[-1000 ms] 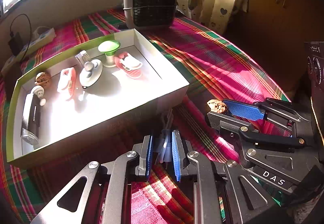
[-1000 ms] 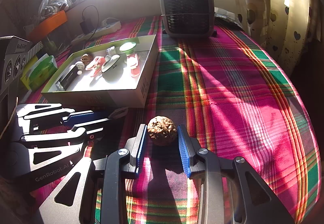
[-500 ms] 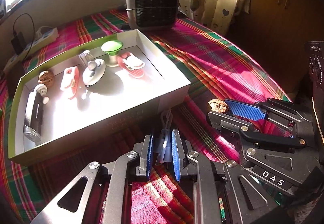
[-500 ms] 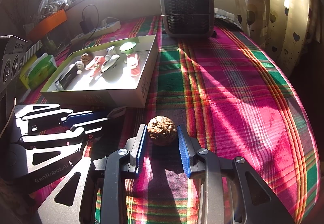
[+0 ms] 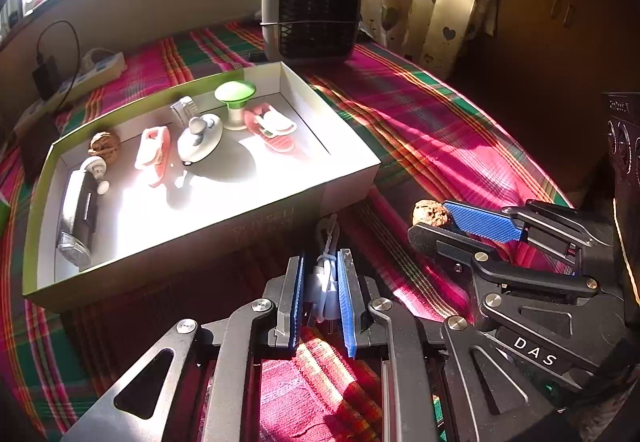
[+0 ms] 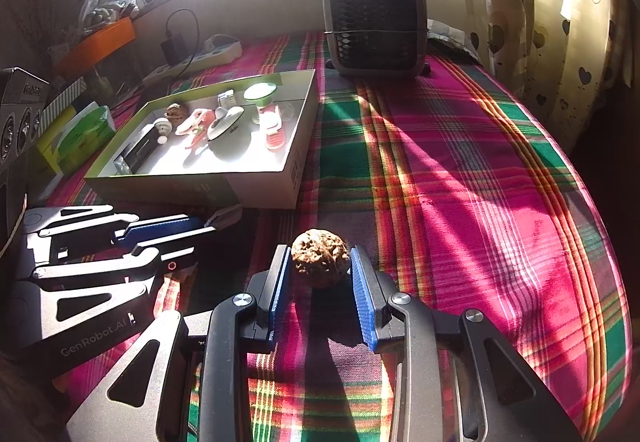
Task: Organize objects
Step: 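Carry the walnut and white cable with both tools into the box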
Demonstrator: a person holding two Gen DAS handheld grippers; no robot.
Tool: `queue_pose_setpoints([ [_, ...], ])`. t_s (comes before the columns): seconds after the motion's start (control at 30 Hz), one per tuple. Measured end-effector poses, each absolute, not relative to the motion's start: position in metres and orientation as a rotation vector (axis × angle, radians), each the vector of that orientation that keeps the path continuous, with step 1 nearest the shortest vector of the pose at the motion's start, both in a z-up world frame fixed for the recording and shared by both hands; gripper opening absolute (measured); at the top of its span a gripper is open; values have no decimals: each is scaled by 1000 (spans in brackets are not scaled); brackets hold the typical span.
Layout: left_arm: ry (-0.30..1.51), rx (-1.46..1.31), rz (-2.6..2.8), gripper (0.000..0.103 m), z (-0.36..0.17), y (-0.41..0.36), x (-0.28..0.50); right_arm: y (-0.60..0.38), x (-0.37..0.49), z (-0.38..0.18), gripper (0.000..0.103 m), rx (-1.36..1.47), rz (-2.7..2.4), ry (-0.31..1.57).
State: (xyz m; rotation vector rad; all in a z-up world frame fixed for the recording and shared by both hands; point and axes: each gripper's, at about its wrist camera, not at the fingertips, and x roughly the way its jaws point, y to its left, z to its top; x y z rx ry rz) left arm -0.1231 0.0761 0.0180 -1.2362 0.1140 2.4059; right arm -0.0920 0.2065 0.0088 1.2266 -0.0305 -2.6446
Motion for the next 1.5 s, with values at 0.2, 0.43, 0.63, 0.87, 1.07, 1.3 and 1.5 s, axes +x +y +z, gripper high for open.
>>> queue_pose_setpoints([
  [0.2, 104, -1228, 2414, 15, 19, 73, -118, 202, -88, 11, 32, 1219, -2647, -20],
  [0.43, 82, -1200, 2437, 15, 27, 64, -110, 198, -84, 17, 32, 1195, -2653, -12],
  [0.63, 69, -1177, 2469, 15, 35, 57, -105, 192, -81, 22, 32, 1177, -2651, -4],
  [0.87, 56, -1153, 2499, 15, 42, 50, -99, 185, -77, 29, 32, 1146, -2653, 17],
  [1.07, 46, -1143, 2522, 15, 47, 43, -96, 178, -74, 35, 32, 1118, -2652, 35],
  [1.3, 30, -1131, 2557, 15, 53, 31, -96, 168, -77, 44, 32, 1080, -2643, 53],
  [1.5, 12, -1126, 2586, 15, 57, 21, -102, 158, -83, 51, 32, 1052, -2632, 78],
])
